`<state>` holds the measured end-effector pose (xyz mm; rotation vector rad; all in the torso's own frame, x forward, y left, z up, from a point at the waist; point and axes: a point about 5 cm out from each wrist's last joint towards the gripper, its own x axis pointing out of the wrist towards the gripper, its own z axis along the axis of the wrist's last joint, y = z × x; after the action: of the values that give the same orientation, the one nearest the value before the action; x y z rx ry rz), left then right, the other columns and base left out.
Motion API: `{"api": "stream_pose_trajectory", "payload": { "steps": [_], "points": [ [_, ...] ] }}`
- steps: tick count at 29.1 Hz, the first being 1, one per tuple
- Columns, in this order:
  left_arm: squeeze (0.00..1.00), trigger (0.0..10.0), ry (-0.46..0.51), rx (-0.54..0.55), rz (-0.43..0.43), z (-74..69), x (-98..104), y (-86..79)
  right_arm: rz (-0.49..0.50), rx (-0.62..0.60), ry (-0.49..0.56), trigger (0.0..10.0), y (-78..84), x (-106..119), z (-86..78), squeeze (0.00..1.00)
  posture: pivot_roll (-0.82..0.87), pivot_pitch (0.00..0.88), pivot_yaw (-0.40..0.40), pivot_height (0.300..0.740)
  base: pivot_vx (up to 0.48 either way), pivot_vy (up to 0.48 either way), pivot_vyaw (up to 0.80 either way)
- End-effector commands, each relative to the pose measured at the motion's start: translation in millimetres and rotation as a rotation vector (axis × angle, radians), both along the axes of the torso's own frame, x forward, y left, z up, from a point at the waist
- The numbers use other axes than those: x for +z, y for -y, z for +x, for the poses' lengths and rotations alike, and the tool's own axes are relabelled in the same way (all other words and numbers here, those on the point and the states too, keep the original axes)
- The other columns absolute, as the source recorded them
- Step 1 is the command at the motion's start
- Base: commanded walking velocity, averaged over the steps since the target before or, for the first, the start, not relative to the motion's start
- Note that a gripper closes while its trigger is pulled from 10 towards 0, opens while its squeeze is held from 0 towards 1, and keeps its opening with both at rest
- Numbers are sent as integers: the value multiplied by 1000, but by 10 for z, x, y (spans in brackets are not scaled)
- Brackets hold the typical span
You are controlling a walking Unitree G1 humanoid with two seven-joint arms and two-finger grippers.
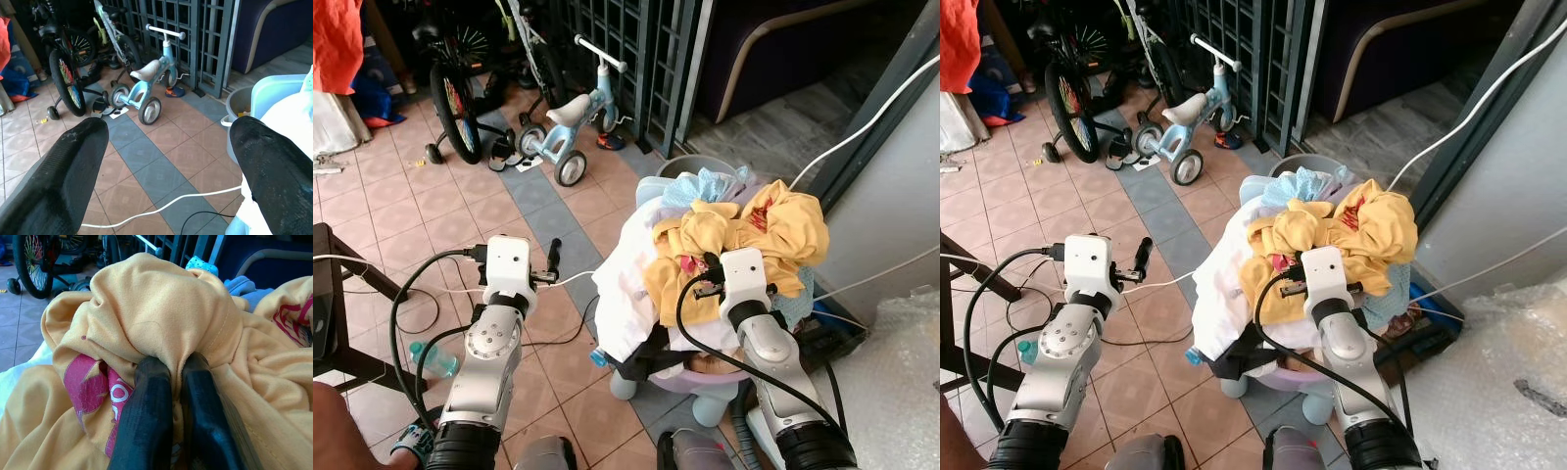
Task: Clothes washing
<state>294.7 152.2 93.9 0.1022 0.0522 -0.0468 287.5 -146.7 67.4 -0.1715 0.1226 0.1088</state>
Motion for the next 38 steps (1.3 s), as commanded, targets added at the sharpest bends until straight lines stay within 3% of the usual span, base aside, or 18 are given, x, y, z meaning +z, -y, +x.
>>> {"api": "stream_pose_trajectory", "payload": {
  "steps": [1,4,8,12,16,19,21,23,26,30,38],
  "points": [
    [0,10000,-11,26,-1,24,-4,-64,7,-24,-19,0,6,-24,0,0,-44,64,38,740,0,0,0],
    [0,10000,-3,34,0,34,3,-79,-28,-8,-11,0,-20,-45,5,0,-28,50,38,740,0,0,0],
    [0,10000,-7,44,3,-1,0,-96,60,-53,-32,0,37,-18,42,0,-23,53,38,740,0,0,0],
    [0,10000,-29,10,-14,-79,-36,-54,70,-73,-40,0,47,-44,-50,0,-49,77,50,740,0,0,0],
    [0,10000,-38,-40,-54,-56,-15,51,68,-63,-12,0,5,27,-28,0,-34,73,51,740,0,0,0],
    [0,10000,-28,-30,-45,-60,-3,64,62,-51,-29,0,-10,-9,-16,0,-26,70,54,740,0,0,0],
    [0,10000,-47,-26,-85,-104,-3,83,55,-57,-18,0,11,27,-10,0,-27,76,51,740,0,0,0],
    [0,10000,-38,-31,-80,-127,16,96,30,-56,-18,0,25,18,-29,0,-26,80,48,740,0,0,0],
    [0,10000,-16,-2,-59,-132,19,55,109,-101,-29,0,68,14,-25,0,-31,80,41,740,0,0,0],
    [0,10000,-38,51,-56,-107,-37,23,122,-116,-25,0,89,52,41,0,-19,63,27,740,0,0,0],
    [0,10000,-37,83,-14,-93,-35,-13,129,-155,60,0,136,134,51,0,-20,51,25,740,0,0,0]
  ]
}}
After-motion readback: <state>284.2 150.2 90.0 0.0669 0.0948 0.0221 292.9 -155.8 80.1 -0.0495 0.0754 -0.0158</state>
